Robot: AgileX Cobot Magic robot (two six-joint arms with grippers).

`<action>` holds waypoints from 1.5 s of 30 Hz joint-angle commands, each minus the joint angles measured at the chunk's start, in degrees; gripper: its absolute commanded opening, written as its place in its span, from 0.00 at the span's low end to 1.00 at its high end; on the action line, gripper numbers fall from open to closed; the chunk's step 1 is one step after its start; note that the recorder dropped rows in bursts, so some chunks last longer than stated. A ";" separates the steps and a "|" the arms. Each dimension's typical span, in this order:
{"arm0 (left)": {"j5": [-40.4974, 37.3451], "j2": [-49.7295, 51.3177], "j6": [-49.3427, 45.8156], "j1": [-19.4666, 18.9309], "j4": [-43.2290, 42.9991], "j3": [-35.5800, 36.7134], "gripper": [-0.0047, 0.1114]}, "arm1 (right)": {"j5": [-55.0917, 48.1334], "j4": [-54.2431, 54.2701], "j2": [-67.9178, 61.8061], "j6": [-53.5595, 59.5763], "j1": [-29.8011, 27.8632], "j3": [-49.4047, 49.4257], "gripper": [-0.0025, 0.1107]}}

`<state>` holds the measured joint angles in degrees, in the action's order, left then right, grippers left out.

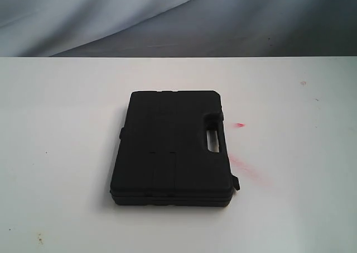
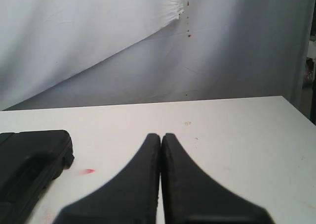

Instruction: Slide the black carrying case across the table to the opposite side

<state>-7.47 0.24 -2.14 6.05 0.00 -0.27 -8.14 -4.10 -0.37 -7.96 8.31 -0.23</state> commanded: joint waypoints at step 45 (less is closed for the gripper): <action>-0.06 -0.24 0.43 -0.10 0.00 0.27 0.04 | -31.61 -18.59 -68.25 -23.57 30.09 -52.20 0.02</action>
<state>-7.60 0.24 -2.14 6.05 0.00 -0.27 -37.30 -21.98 -64.54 -30.31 37.11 -49.51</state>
